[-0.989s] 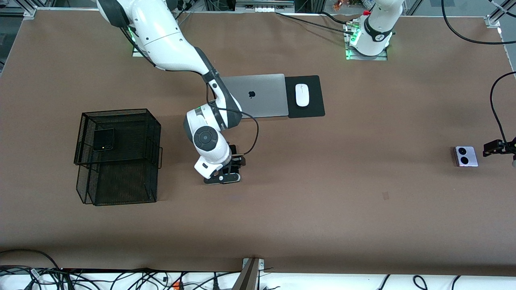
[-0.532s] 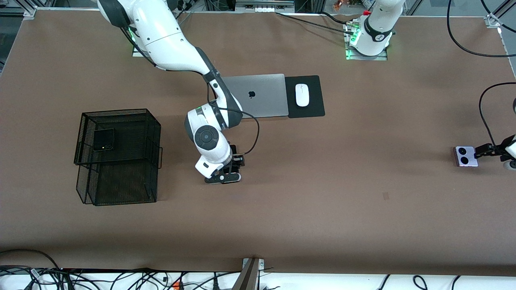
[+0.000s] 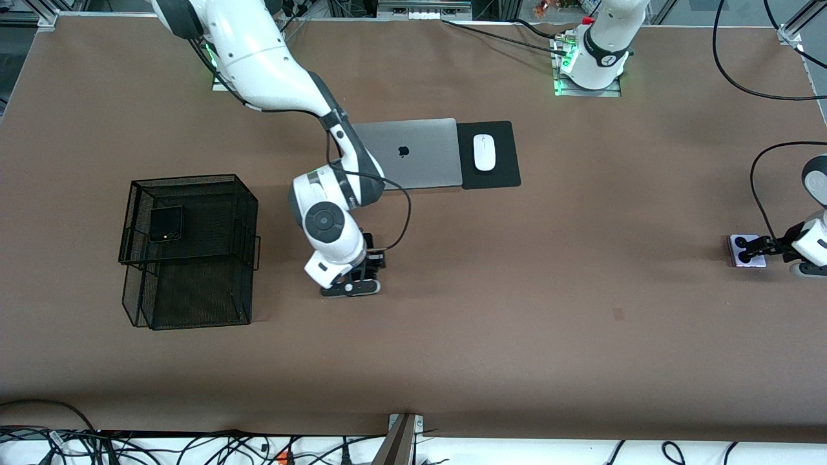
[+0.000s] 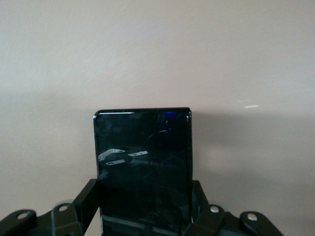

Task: Place phones with both arms
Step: 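Carry the tall phone to the basket while the left gripper grasps the white phone, then drop the tall phone into the basket while the left gripper lifts the white phone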

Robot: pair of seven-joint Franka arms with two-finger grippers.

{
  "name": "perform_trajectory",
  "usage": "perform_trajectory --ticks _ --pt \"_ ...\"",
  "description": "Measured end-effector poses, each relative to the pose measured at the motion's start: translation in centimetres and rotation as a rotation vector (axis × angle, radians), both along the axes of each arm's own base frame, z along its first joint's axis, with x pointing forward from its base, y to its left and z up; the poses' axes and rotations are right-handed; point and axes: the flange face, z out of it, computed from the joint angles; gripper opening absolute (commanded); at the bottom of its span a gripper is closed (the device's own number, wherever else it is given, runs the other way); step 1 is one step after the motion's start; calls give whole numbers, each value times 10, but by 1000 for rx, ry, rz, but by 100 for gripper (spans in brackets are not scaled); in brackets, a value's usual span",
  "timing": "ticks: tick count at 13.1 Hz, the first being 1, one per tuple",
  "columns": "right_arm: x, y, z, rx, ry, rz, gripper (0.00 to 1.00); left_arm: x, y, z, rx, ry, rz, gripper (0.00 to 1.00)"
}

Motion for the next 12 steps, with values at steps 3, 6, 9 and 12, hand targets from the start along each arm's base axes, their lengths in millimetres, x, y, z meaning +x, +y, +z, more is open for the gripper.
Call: perform_trajectory --ticks 3,6,9,12 --pt "24 -60 100 -13 -12 -29 0 -4 -5 -15 -5 -22 17 100" --pt "44 -156 176 -12 -17 -16 0 -9 -3 -25 -11 -30 33 100" --pt "37 -248 215 -31 59 19 0 -10 -3 -32 -11 -47 39 100" --pt "8 -306 205 -3 145 -27 0 -11 -6 -43 -17 -60 53 100"
